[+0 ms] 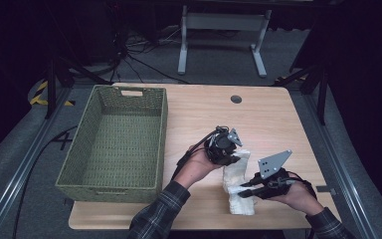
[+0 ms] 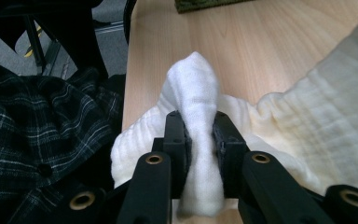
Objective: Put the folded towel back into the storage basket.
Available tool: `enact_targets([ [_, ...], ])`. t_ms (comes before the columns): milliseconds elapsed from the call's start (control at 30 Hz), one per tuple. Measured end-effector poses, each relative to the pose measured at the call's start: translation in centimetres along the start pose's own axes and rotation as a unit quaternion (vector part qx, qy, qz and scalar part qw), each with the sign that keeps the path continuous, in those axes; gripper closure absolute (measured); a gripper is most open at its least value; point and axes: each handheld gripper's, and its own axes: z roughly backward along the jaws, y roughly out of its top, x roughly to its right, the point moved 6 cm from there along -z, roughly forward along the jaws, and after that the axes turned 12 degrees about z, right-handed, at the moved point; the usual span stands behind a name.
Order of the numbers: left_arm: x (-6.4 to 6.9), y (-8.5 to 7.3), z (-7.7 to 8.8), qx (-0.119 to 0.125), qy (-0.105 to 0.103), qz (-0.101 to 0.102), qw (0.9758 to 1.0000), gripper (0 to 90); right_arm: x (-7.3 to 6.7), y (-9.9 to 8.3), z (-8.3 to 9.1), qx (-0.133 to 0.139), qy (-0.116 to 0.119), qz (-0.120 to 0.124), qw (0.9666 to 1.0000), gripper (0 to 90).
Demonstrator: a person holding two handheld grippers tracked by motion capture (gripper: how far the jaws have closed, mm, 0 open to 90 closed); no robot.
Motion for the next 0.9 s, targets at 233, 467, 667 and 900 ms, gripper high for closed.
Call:
enact_targets([
  [233, 0.0, 0.4, 2.5, 0.012, 0.014, 0.003, 0.9998, 80.5, 1.0, 1.9, 0.3, 0.003, 0.004, 0.013, 0.9999, 79.2],
  [467, -0.8, 0.6, 5.1, 0.014, 0.030, 0.001, 0.9994, 80.5, 2.5, 4.1, 0.5, 0.013, 0.003, 0.025, 0.9996, 79.2],
  [667, -1.6, 0.7, 7.9, 0.018, 0.038, -0.010, 0.9991, 80.5, 3.6, 6.7, 0.2, 0.011, 0.005, 0.039, 0.9992, 79.1],
  [900, -2.9, 0.4, 10.8, 0.024, 0.041, -0.022, 0.9986, 80.5, 4.6, 9.2, -0.3, 0.012, 0.004, 0.045, 0.9989, 79.2],
])
